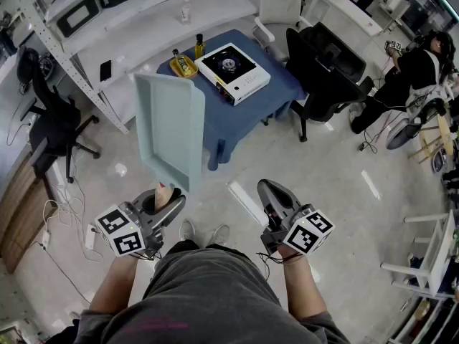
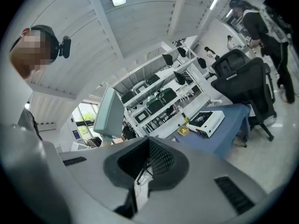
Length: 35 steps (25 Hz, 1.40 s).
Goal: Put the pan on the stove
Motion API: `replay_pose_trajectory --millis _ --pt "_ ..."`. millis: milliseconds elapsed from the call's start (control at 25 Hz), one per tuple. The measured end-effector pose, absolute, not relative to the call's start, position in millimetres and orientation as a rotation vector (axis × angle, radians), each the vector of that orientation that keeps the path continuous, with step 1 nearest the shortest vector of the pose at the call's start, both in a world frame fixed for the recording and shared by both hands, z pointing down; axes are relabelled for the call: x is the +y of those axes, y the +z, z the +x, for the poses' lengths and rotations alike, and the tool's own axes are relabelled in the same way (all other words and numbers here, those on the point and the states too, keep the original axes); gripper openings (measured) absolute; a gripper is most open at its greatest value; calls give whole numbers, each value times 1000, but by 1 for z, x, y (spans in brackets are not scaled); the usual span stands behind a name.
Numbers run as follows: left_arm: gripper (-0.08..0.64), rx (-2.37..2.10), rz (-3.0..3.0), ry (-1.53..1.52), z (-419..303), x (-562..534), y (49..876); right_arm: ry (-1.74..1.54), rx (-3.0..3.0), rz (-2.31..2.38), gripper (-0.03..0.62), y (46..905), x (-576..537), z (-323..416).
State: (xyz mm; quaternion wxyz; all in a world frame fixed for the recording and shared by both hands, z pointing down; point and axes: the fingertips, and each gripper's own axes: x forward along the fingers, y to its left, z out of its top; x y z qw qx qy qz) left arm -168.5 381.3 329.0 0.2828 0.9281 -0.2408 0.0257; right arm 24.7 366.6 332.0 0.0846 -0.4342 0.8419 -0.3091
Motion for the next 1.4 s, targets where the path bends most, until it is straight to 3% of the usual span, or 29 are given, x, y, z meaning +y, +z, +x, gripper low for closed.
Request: replay_pose_trajectory --millis 1400 --pt "84 -695 2438 22 -124 369 334 -946 2559 -1272 3 353 354 76"
